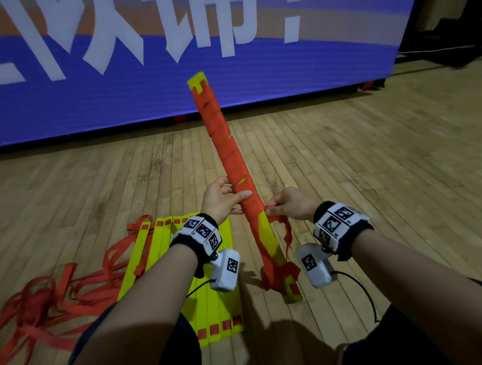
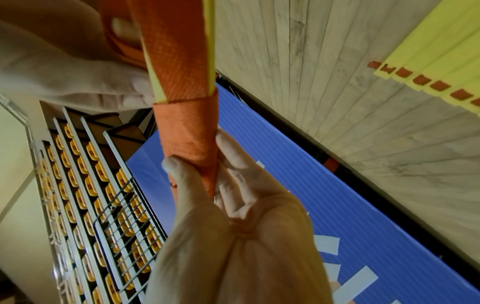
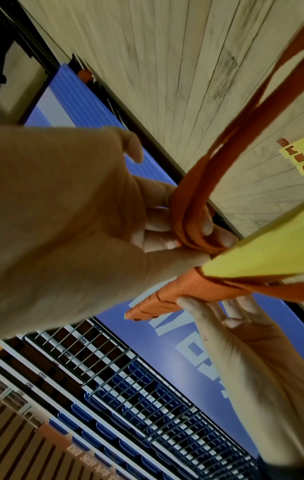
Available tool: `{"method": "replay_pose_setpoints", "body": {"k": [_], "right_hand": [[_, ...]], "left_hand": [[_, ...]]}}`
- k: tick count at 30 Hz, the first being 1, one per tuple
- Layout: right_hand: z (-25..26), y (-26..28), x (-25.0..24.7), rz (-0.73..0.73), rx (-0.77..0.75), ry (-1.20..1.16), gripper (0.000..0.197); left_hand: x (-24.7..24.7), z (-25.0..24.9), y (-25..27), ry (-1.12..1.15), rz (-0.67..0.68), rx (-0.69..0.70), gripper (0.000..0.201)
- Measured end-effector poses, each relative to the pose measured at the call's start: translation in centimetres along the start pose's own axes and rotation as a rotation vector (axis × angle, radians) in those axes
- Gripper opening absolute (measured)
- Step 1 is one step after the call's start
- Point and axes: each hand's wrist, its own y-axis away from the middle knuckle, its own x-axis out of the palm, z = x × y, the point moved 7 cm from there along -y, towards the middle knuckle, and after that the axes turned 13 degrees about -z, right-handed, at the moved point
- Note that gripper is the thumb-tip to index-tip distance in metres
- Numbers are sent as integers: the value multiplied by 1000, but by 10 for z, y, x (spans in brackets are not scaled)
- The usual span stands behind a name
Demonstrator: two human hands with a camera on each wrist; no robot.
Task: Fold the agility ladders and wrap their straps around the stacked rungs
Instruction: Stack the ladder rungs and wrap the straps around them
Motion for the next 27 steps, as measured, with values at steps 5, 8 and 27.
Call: {"method": "replay_pose_setpoints", "body": {"k": [5, 8, 27], "right_hand": [[-3, 0, -2, -14, 13, 14, 9], [-6, -2, -4, -37, 29, 24, 10], [-10, -7, 2, -130, 28, 114, 32]], "left_hand": [[-4, 4, -1, -10, -25, -3, 28], [-7, 1, -2, -8, -65, 18, 31], [3, -4, 10, 103, 18, -8, 34]]}}
